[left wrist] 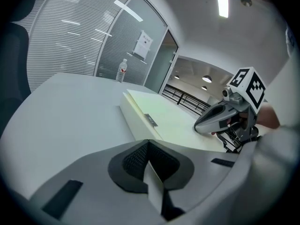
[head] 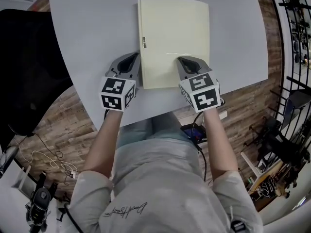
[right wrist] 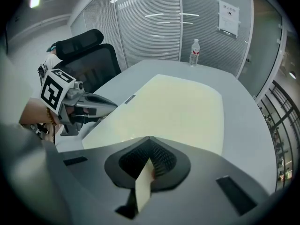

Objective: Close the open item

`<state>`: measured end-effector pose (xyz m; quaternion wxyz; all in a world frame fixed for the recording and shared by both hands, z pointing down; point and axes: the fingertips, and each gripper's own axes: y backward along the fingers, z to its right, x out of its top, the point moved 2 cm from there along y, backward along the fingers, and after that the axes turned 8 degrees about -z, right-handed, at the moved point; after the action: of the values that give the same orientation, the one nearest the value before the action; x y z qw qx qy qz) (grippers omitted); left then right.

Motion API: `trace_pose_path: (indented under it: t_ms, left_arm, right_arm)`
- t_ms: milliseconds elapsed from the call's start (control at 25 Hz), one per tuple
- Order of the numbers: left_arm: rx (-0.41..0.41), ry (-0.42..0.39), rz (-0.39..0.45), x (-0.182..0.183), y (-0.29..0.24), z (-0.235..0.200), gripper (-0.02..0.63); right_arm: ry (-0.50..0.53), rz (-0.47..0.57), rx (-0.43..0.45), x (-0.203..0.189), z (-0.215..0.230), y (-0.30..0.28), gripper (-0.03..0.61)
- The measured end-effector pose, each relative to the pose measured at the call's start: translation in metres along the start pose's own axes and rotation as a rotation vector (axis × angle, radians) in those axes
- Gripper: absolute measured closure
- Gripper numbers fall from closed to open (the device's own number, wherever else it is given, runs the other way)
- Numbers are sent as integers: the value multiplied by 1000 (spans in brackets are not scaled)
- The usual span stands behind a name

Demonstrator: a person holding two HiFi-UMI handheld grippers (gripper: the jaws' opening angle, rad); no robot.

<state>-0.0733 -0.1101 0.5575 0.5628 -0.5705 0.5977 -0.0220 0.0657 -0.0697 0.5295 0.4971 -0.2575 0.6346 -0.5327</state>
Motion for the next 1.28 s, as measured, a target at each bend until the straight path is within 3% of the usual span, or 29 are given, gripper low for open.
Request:
trace_pose_path:
  t_ms: [520,1280]
  left_arm:
    - [-9,6,7,1,1,-1,606]
    - [2,0,7,5,2,-1,606]
  right_arm:
    - [51,-88,-6,5,-8,-11,565]
    - [93,-178,66,6,-8,-17,566]
